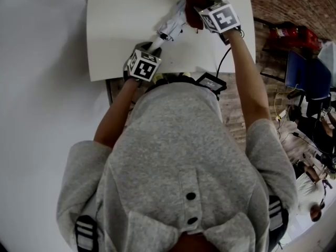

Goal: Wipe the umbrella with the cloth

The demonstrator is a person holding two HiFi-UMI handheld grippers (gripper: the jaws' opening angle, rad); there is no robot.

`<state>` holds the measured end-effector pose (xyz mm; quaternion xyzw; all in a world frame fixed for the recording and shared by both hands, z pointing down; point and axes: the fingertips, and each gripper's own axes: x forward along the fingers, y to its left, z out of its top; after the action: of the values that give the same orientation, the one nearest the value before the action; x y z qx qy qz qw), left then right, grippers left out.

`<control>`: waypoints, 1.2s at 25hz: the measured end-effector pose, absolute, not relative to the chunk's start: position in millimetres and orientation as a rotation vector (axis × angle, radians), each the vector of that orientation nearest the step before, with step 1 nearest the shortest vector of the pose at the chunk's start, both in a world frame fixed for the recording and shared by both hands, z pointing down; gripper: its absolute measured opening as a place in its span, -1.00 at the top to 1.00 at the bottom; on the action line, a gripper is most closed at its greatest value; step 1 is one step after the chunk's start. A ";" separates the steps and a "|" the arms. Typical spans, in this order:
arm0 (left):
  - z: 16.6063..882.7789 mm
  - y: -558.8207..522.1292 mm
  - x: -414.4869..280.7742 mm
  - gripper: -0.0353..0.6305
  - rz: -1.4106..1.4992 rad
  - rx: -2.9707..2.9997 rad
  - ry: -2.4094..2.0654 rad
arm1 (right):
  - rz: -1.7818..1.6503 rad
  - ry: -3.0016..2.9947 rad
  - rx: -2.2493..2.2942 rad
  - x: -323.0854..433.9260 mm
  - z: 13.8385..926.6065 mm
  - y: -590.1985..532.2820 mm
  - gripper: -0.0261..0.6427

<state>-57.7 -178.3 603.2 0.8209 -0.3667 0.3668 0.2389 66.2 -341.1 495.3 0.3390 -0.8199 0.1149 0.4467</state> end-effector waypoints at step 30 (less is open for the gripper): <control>582.5 -164.3 -64.4 0.43 1.027 2.228 -1.003 | -0.040 -1.980 1.189 61.0 431.0 -411.7 0.63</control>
<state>-64.4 -164.3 582.5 0.8154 -0.3670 0.3759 0.2432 61.0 -411.7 431.0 0.4708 -0.7843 -0.0158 0.4038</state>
